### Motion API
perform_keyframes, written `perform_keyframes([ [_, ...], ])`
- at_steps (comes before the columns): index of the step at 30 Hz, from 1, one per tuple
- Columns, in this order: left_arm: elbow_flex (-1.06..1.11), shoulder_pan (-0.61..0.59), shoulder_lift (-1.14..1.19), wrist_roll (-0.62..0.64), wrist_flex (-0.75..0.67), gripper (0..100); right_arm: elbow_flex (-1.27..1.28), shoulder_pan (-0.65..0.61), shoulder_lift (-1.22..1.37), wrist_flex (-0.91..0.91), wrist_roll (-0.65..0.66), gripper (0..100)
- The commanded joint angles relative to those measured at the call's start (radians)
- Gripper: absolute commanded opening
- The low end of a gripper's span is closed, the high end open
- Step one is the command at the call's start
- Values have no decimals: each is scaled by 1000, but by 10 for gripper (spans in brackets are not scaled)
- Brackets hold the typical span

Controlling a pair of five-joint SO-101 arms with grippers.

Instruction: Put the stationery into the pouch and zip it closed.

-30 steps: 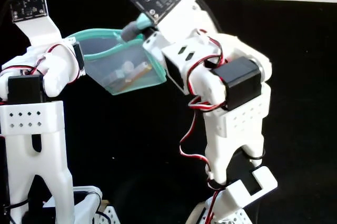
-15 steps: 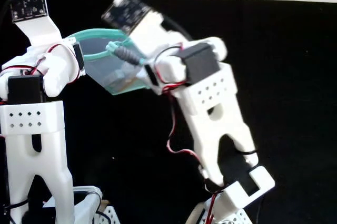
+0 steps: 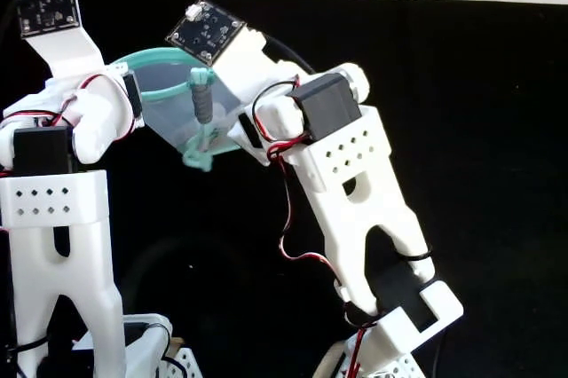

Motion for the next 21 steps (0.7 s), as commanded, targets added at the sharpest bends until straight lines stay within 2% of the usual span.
perform_keyframes([
  [1,47,2,18,-6,-2,7,-5,-8,-27,13,-80,282],
  [8,45,2,18,-6,-2,7,-21,-12,-44,12,-302,282],
  [13,45,2,18,-6,-2,7,-24,-58,-131,4,-382,283],
  [19,45,2,18,-6,-2,7,-15,-124,-182,-5,-399,283],
  [21,45,2,18,-6,-2,7,-15,-125,-180,-10,-448,283],
])
